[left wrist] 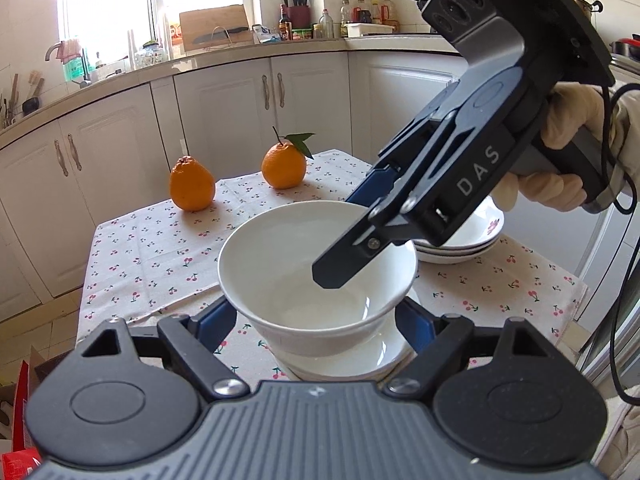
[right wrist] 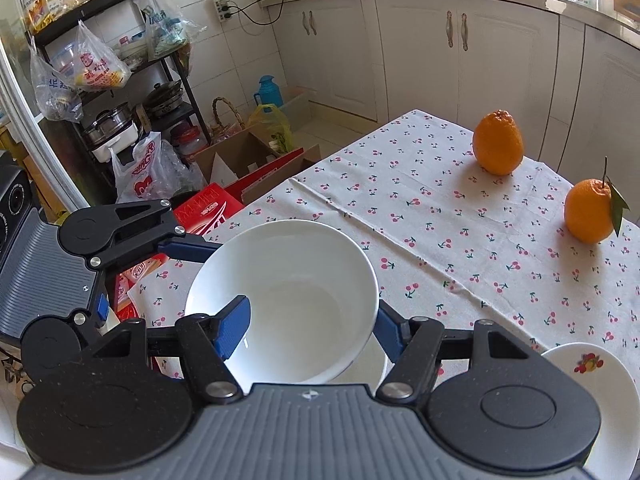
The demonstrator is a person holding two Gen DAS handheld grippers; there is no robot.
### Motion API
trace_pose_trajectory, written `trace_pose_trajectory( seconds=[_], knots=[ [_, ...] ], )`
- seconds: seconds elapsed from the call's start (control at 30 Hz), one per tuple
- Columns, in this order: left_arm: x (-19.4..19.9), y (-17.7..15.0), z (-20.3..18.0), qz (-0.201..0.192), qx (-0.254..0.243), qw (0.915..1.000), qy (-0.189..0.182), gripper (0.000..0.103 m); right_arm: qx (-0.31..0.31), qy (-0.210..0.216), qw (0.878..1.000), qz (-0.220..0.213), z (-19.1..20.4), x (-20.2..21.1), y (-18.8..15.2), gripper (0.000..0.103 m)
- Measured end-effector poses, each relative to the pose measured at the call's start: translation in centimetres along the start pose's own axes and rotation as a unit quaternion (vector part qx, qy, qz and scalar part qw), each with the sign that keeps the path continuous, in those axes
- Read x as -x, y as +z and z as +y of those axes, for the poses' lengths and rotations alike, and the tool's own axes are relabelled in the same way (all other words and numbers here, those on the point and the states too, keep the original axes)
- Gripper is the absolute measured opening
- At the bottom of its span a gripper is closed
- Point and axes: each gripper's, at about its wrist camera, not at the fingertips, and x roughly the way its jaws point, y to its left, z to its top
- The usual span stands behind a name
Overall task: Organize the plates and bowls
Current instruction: 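Carry the white bowl over the bowl stack and lower it in, then open the right gripper and withdraw it from the bowl stack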
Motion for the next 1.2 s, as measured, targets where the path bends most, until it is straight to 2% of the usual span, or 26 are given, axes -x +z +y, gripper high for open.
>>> trace_pose_trajectory(
  seconds=[0.47, 0.93, 1.03, 1.2],
  knots=[
    [-1.3, -0.7, -0.6, 0.021, 0.001, 0.9996, -0.017, 0.086, -0.014, -0.002, 1.0, 0.015, -0.6, -0.9, -1.5, 0.072],
    [-1.5, -1.0, -0.4, 0.024, 0.013, 0.9991, -0.031, 0.088, -0.016, -0.008, 1.0, 0.018, -0.7, -1.3, -1.9, 0.072],
    [-1.7, -1.1, 0.0, 0.027, 0.022, 0.9986, -0.04, 0.091, -0.012, -0.012, 1.0, 0.02, -0.5, -1.5, -1.9, 0.079],
    [-1.0, -1.1, 0.2, 0.011, 0.015, 0.9991, -0.037, 0.098, 0.004, -0.012, 1.0, 0.009, 0.0, -1.2, -2.0, 0.09]
  ],
)
